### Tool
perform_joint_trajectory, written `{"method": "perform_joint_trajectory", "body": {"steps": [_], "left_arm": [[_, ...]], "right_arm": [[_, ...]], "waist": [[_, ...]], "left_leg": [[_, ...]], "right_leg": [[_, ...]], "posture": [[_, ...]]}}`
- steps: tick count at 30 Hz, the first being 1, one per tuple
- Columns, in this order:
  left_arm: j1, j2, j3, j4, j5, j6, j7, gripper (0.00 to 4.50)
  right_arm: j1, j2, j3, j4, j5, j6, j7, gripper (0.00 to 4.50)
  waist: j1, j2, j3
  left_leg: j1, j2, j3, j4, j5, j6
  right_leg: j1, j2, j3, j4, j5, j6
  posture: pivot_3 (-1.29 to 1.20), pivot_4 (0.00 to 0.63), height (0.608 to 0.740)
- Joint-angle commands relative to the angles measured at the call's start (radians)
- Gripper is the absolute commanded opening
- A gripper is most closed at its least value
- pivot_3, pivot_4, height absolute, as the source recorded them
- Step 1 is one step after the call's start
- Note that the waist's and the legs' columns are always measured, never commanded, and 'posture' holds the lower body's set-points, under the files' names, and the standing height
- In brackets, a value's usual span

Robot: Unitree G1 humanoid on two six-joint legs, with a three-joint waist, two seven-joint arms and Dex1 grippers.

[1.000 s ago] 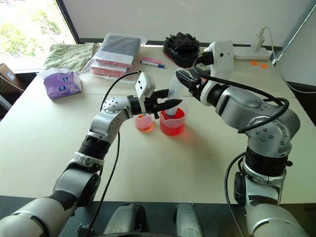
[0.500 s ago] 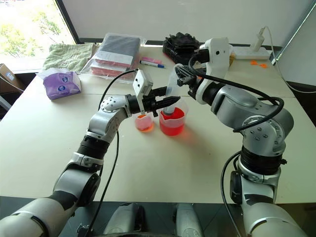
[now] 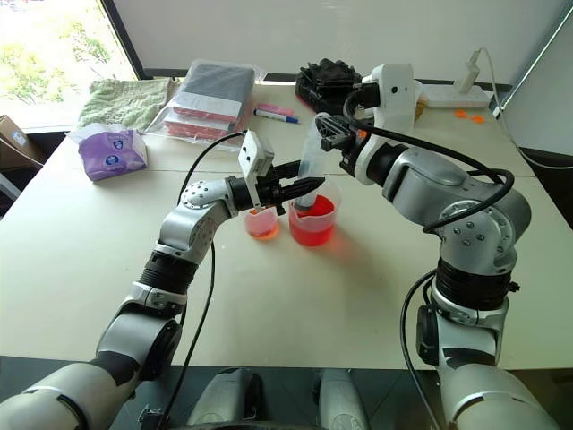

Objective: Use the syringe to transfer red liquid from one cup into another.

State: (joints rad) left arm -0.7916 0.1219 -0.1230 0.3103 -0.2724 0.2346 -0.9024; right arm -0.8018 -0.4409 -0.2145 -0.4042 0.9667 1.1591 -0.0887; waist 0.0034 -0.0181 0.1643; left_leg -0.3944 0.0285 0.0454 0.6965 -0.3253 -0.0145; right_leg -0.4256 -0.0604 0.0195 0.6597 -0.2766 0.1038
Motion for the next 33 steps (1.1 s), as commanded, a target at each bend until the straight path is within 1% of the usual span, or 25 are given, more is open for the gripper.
{"method": "perform_joint_trajectory", "body": {"steps": [1,16,28,32,33], "left_arm": [[0.017,-0.029,-0.08,-0.054,-0.001,-0.016,-0.065,1.48],[0.022,-0.043,-0.094,-0.047,0.01,-0.029,-0.061,1.48],[0.02,-0.043,-0.093,-0.045,0.011,-0.033,-0.065,1.48],[0.009,-0.049,-0.084,-0.04,0.009,-0.034,-0.054,1.48],[0.006,-0.051,-0.082,-0.039,0.009,-0.035,-0.051,1.48]], "right_arm": [[-0.092,-0.019,-0.114,0.011,-0.041,-0.117,-0.021,0.03],[-0.115,-0.015,-0.152,0.023,-0.04,-0.142,-0.022,0.03],[-0.115,-0.011,-0.155,0.026,-0.035,-0.142,-0.009,0.03],[-0.096,-0.008,-0.154,0.016,0.0,-0.114,0.007,0.03],[-0.088,-0.008,-0.153,0.013,0.014,-0.105,0.013,0.86]], "waist": [[-0.001,0.0,0.0],[0.0,0.0,0.0],[0.0,0.0,0.0],[0.0,0.0,0.0],[0.001,0.0,0.0]], "left_leg": [[0.0,0.0,0.0,0.0,0.0,0.0],[0.0,0.0,0.0,0.0,0.0,0.0],[-0.001,0.001,0.0,-0.001,0.0,0.0],[-0.001,0.001,0.0,-0.001,0.0,0.0],[-0.001,0.001,0.0,-0.001,0.0,0.0]], "right_leg": [[0.0,0.0,0.0,0.0,0.0,0.0],[0.0,0.0,0.0,-0.001,0.0,0.0],[0.0,0.0,0.0,-0.002,0.0,0.0],[0.0,0.0,0.0,-0.002,0.0,0.0],[0.0,0.0,0.0,-0.002,0.0,0.0]], "posture": [[0.0,0.15,0.74],[0.0,0.15,0.74],[0.0,0.15,0.74],[0.0,0.15,0.74],[0.0,0.15,0.74]]}}
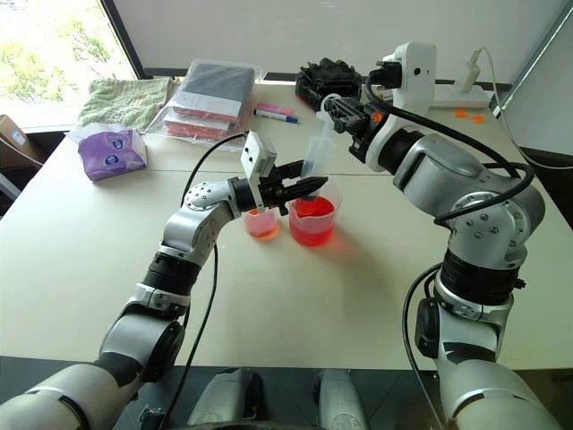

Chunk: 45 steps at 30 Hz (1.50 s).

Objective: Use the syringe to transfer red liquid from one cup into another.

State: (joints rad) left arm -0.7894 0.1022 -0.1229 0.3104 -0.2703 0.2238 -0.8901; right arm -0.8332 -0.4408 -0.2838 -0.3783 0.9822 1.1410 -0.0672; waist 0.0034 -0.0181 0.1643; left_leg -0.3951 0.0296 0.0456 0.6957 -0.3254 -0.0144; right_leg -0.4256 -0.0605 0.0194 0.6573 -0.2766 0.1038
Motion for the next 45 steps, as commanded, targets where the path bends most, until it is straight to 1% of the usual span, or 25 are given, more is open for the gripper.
{"method": "perform_joint_trajectory", "body": {"steps": [1,2,3,4,6,10,16,18,22,27,32,38,42,45], "left_arm": [[0.001,-0.032,-0.079,-0.037,0.006,-0.024,-0.062,1.48],[-0.002,-0.033,-0.075,-0.035,0.005,-0.025,-0.06,1.48],[-0.005,-0.033,-0.072,-0.032,0.005,-0.027,-0.058,1.48],[-0.007,-0.034,-0.07,-0.03,0.005,-0.029,-0.057,1.48],[-0.014,-0.032,-0.062,-0.016,0.007,-0.037,-0.051,1.48],[-0.022,-0.029,-0.051,-0.006,0.009,-0.04,-0.048,1.48],[-0.036,-0.03,-0.034,0.007,0.006,-0.053,-0.035,1.48],[-0.037,-0.032,-0.031,0.009,0.006,-0.055,-0.031,1.48],[-0.044,-0.032,-0.027,0.019,0.006,-0.062,-0.027,1.48],[-0.044,-0.03,-0.028,0.02,0.006,-0.07,-0.026,1.48],[-0.047,-0.027,-0.022,0.018,0.002,-0.069,-0.022,1.48],[-0.06,-0.029,0.002,0.003,-0.021,-0.052,-0.014,1.48],[-0.073,-0.028,0.028,-0.053,-0.07,0.009,-0.014,1.48],[-0.094,-0.022,0.066,-0.119,-0.135,0.092,0.003,1.48]], "right_arm": [[-0.05,-0.008,-0.082,-0.017,0.013,-0.076,-0.002,1.11],[-0.042,-0.011,-0.075,-0.027,0.019,-0.066,0.004,1.61],[-0.035,-0.014,-0.069,-0.034,0.02,-0.058,0.007,2.2],[-0.031,-0.017,-0.065,-0.039,0.018,-0.054,0.009,2.61],[-0.003,-0.041,-0.054,-0.046,0.009,-0.037,0.027,3.62],[0.028,-0.076,-0.061,-0.052,0.023,-0.021,0.055,3.62],[0.089,-0.204,-0.097,-0.049,0.059,0.015,0.157,3.62],[0.098,-0.224,-0.101,-0.049,0.068,0.014,0.173,3.62],[0.111,-0.306,-0.115,-0.035,0.086,0.017,0.25,3.62],[0.122,-0.366,-0.138,-0.022,0.127,0.018,0.322,3.62],[0.133,-0.357,-0.196,0.005,0.239,0.013,0.335,3.62],[0.151,-0.34,-0.194,0.001,0.282,-0.021,0.305,3.62],[0.153,-0.335,-0.183,0.0,0.297,-0.037,0.288,3.62],[0.164,-0.332,-0.174,-0.005,0.304,-0.045,0.284,3.62]], "waist": [[0.002,0.0,0.0],[0.002,0.0,0.0],[0.001,0.0,0.0],[0.001,0.0,0.0],[0.001,0.0,0.0],[0.001,0.0,0.0],[0.007,0.0,0.0],[0.007,0.0,0.0],[0.008,0.0,0.0],[0.008,0.0,0.0],[0.008,0.0,0.0],[0.009,0.0,0.0],[0.008,0.0,0.0],[0.008,0.0,0.0]], "left_leg": [[0.0,0.0,0.0,0.0,0.0,0.0],[-0.001,0.001,0.0,0.0,0.0,0.0],[-0.001,0.001,0.0,0.0,0.0,0.0],[-0.001,0.001,0.0,0.0,0.0,0.0],[-0.001,0.0,0.0,0.0,0.0,0.0],[-0.001,0.0,0.0,0.0,0.0,0.0],[-0.003,0.0,0.0,0.0,0.0,0.001],[-0.003,0.0,0.0,0.0,-0.001,0.001],[-0.004,0.0,0.0,0.0,-0.001,0.001],[-0.004,0.0,0.0,0.0,-0.001,0.001],[-0.004,0.001,0.0,0.0,-0.001,0.001],[-0.004,0.001,0.0,0.0,-0.001,0.001],[-0.004,0.001,0.0,0.0,-0.001,0.001],[-0.004,0.001,-0.001,0.0,-0.001,0.001]], "right_leg": [[0.0,0.0,0.0,0.0,0.0,0.0],[0.0,0.0,0.0,0.0,0.0,0.0],[0.0,0.0,0.0,-0.001,0.0,0.0],[0.0,0.0,0.0,-0.001,0.0,0.0],[0.0,0.0,0.0,-0.001,0.0,0.0],[0.0,0.0,0.0,-0.003,0.0,0.0],[0.0,0.0,0.0,-0.005,0.0,0.0],[0.0,0.0,0.0,-0.006,0.0,0.0],[0.0,0.0,-0.001,-0.006,0.0,0.0],[0.0,0.0,-0.001,-0.006,0.0,0.0],[0.0,0.0,0.0,-0.006,0.0,0.0],[0.0,0.0,0.0,-0.006,0.0,0.0],[0.0,0.0,0.0,-0.006,0.0,0.0],[0.0,0.0,0.0,-0.006,0.0,0.0]], "posture": [[0.0,0.15,0.74],[0.0,0.15,0.74],[0.0,0.15,0.74],[0.0,0.15,0.74],[0.0,0.15,0.74],[0.0,0.15,0.74],[0.0,0.15,0.74],[0.0,0.15,0.74],[0.0,0.15,0.74],[0.0,0.15,0.74],[0.0,0.15,0.74],[0.0,0.15,0.74],[0.0,0.15,0.74],[0.0,0.15,0.74]]}}
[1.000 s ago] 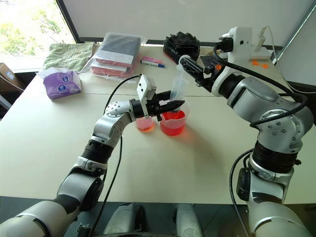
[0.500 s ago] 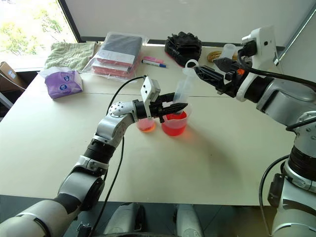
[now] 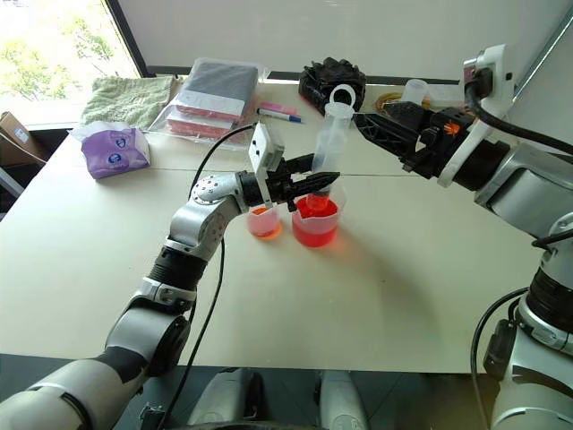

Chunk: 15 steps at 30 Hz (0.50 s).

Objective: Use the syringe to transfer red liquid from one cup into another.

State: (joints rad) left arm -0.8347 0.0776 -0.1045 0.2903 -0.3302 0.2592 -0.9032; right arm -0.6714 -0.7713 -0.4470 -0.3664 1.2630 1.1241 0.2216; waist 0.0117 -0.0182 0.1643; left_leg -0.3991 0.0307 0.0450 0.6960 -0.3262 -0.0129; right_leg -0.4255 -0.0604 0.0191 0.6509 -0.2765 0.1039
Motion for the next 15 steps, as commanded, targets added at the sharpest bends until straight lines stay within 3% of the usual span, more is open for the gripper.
{"method": "perform_joint_trajectory", "body": {"steps": [1,15], "left_arm": [[-0.054,0.007,0.059,-0.119,-0.093,0.081,0.022,1.48],[-0.091,0.161,0.185,-0.289,-0.212,0.248,0.12,1.48]], "right_arm": [[0.004,-0.003,-0.009,-0.018,0.025,-0.031,-0.006,3.62],[-0.001,-0.003,0.023,-0.004,0.041,-0.049,-0.009,3.62]], "waist": [[-0.001,0.0,0.0],[-0.002,0.0,0.0]], "left_leg": [[0.0,0.0,0.0,0.0,0.0,0.0],[0.0,0.0,0.0,0.0,0.0,0.0]], "right_leg": [[0.0,0.0,0.0,0.0,0.0,0.0],[0.0,0.0,0.0,0.0,0.0,0.0]], "posture": [[0.0,0.15,0.74],[0.0,0.15,0.74]]}}
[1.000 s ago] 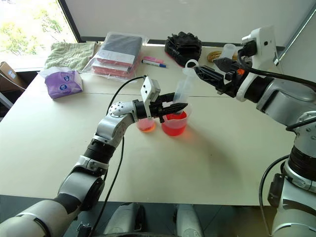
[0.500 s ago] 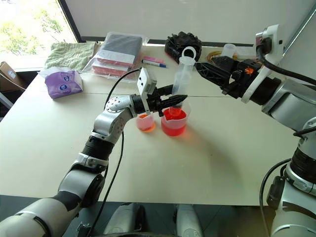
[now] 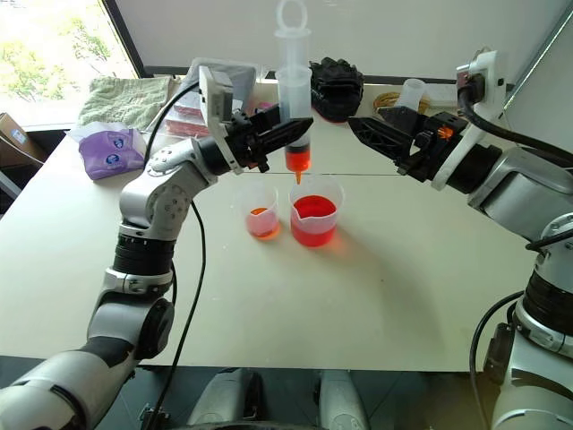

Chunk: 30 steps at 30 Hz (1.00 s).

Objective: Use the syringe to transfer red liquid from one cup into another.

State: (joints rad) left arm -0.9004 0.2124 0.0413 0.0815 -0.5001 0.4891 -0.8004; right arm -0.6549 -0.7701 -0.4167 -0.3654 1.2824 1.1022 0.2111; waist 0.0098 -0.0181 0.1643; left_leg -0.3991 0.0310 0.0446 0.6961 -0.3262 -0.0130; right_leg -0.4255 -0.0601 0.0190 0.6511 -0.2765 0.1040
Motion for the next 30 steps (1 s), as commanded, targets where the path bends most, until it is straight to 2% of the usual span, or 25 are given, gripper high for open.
{"method": "perform_joint_trajectory", "body": {"steps": [1,6,10,21,26,30], "left_arm": [[-0.023,0.035,0.043,-0.088,-0.044,0.027,0.026,1.48],[0.046,0.109,0.047,-0.168,-0.063,0.067,0.024,1.48],[0.127,0.139,0.014,-0.185,-0.017,0.01,0.011,1.48],[0.216,0.084,-0.021,-0.105,0.053,-0.176,0.011,1.48],[0.23,0.081,-0.028,-0.068,0.08,-0.224,0.003,1.48],[0.243,0.08,-0.039,-0.055,0.103,-0.258,0.001,1.48]], "right_arm": [[-0.019,-0.004,-0.003,-0.003,0.021,-0.028,0.003,3.62],[-0.042,0.026,0.045,0.011,0.014,-0.04,0.012,3.62],[-0.075,0.052,0.078,0.028,0.006,-0.056,0.012,3.62],[-0.17,0.091,0.133,0.027,0.011,-0.062,-0.008,3.62],[-0.247,0.18,0.126,0.076,0.113,-0.069,-0.132,3.62],[-0.272,0.23,0.175,0.067,0.09,-0.072,-0.191,3.62]], "waist": [[0.0,0.0,0.0],[-0.001,0.0,0.0],[-0.002,0.0,0.0],[0.0,0.0,0.0],[-0.008,0.0,0.0],[-0.008,0.0,0.0]], "left_leg": [[0.0,0.0,0.0,0.0,0.0,0.0],[0.0,0.0,0.0,0.0,0.0,0.0],[0.0,0.0,0.0,0.0,0.0,0.0],[-0.001,0.0,0.001,0.001,0.0,0.0],[0.0,0.001,0.001,0.001,0.0,0.0],[0.0,0.001,0.001,0.001,0.0,0.0]], "right_leg": [[0.0,0.0,0.0,0.0,0.0,0.0],[0.0,0.0,0.0,0.0,0.0,0.0],[0.0,0.0,0.0,0.0,0.0,0.0],[0.0,-0.001,0.0,0.0,0.0,0.0],[0.0,0.0,0.0,0.0,0.0,0.0],[0.0,-0.001,-0.001,0.0,0.0,0.0]], "posture": [[0.0,0.15,0.74],[0.0,0.15,0.74],[0.0,0.15,0.74],[0.0,0.15,0.74],[0.0,0.15,0.74],[0.0,0.15,0.74]]}}
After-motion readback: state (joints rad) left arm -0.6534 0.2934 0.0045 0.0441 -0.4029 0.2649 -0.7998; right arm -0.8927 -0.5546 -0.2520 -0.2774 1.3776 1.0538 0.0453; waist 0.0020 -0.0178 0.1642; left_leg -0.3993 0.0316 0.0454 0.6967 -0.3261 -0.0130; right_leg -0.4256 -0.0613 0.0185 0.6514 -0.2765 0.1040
